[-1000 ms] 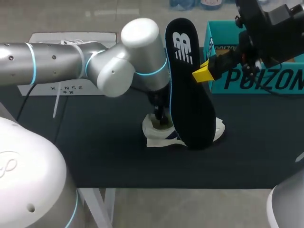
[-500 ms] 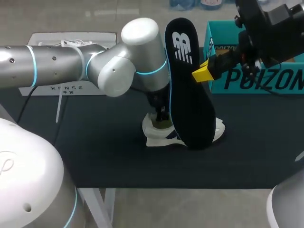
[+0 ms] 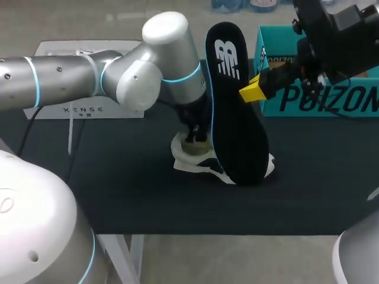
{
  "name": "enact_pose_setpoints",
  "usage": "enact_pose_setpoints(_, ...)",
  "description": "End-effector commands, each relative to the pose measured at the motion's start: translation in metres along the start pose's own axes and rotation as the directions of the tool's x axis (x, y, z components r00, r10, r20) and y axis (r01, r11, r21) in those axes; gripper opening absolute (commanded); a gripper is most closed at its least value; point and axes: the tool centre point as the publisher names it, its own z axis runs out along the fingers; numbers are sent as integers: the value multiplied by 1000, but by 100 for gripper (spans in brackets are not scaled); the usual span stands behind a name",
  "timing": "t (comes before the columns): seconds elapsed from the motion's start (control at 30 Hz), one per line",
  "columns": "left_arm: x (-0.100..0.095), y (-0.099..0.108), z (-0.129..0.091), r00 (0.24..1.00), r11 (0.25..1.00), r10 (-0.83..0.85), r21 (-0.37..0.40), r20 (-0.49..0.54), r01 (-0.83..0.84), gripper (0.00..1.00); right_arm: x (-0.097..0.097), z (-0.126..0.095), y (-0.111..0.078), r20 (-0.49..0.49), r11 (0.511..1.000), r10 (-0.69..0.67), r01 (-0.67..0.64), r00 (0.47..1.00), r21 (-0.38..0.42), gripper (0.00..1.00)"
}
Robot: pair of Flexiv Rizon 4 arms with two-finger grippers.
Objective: Take the shoe out of the shoebox, open the shoe tongue, remove and reinsert the insole, then place the shoe into the shoebox
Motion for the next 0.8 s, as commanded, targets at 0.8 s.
enact_pose_setpoints(0.8, -13, -26, -75, 394, 395, 919, 23, -35, -919, 0, -1, 1, 2, -1, 1000, 2, -2, 1000, 4, 0)
